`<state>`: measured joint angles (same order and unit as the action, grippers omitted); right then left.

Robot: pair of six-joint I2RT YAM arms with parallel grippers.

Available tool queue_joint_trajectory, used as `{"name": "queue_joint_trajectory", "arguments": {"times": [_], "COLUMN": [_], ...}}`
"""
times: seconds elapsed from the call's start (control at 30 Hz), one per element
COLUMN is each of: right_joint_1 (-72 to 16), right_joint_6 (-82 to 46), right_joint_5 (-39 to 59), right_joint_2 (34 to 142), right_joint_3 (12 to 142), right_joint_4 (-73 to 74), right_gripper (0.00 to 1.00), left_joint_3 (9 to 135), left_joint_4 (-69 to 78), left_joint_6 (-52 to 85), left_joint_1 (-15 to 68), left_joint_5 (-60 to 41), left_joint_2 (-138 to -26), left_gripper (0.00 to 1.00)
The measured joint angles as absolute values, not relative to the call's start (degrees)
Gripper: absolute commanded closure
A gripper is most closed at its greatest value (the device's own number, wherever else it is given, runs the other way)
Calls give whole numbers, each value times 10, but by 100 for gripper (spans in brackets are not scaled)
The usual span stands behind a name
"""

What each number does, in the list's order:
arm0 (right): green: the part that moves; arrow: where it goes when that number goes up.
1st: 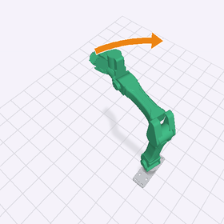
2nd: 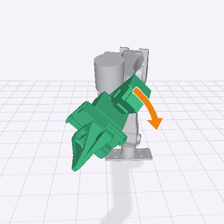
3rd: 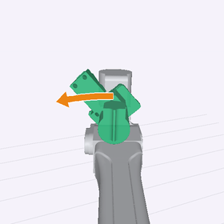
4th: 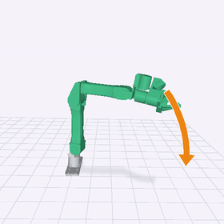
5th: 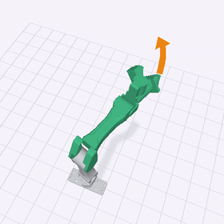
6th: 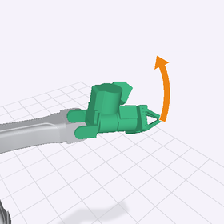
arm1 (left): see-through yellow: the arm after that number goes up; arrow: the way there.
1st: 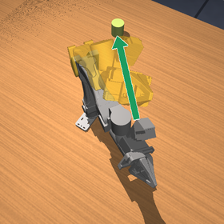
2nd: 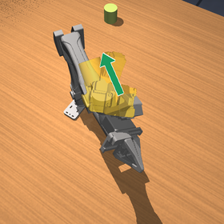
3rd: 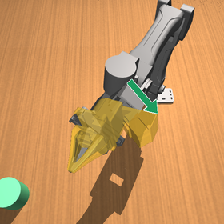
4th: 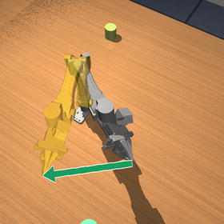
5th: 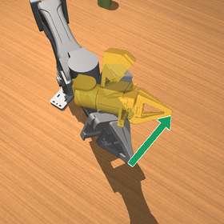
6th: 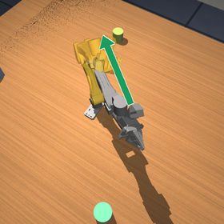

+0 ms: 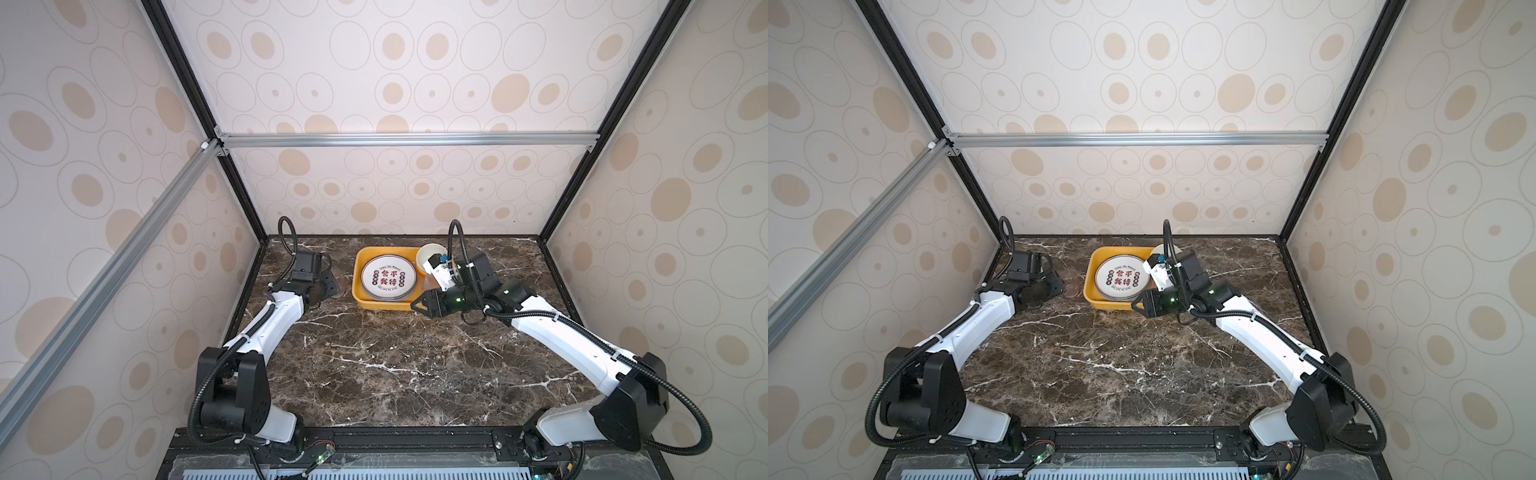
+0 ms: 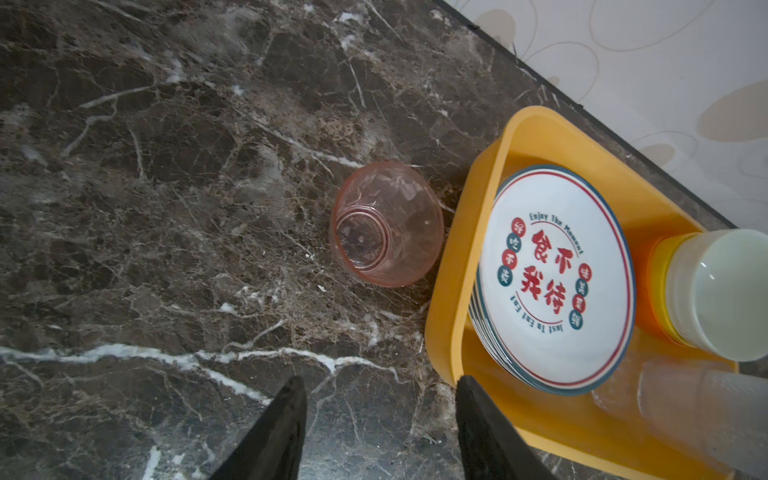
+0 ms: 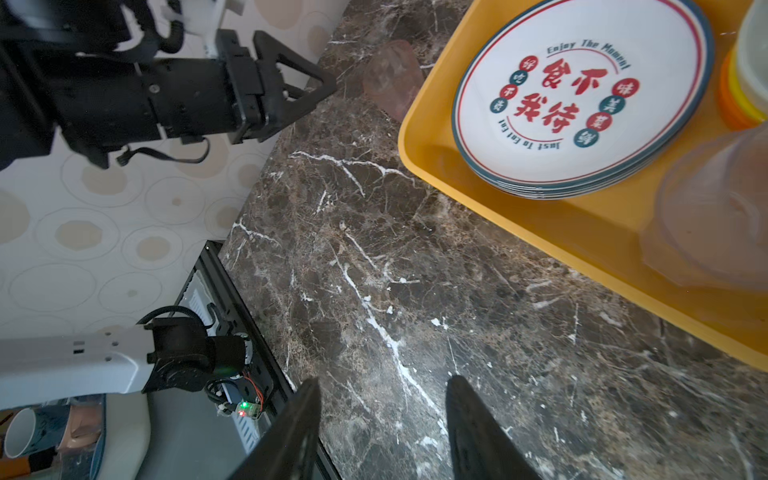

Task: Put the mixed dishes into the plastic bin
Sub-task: 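Lower the left gripper onto the pink plastic cup and grasp its rim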

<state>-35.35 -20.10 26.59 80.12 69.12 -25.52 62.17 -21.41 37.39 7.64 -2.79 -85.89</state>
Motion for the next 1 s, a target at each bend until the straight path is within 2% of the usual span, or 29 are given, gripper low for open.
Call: {"name": "queue_joint_trajectory", "arguments": {"times": [0.13, 0.47, 0.63, 1.0], "right_joint_1": [-363, -364, -364, -364], "right_joint_6": [-211, -227, -232, -237], "right_joint_5": [273, 263, 254, 250], "right_joint_2": [782, 753, 752, 752], "right_joint_3": [658, 610, 609, 609], "right_joint_4": [-231, -215, -212, -209], "right_gripper": [50, 51, 52, 53], "left_joint_3": [629, 682, 715, 722], "left_joint_4": [-208, -196, -190, -189], "left_joint_6": [367, 366, 362, 354], "left_joint_1": [62, 44, 41, 38], "left_joint_5": [-24, -24, -24, -28], "left_joint_2": [-902, -973, -1004, -1045], "left_gripper": [50, 51, 55, 74]}}
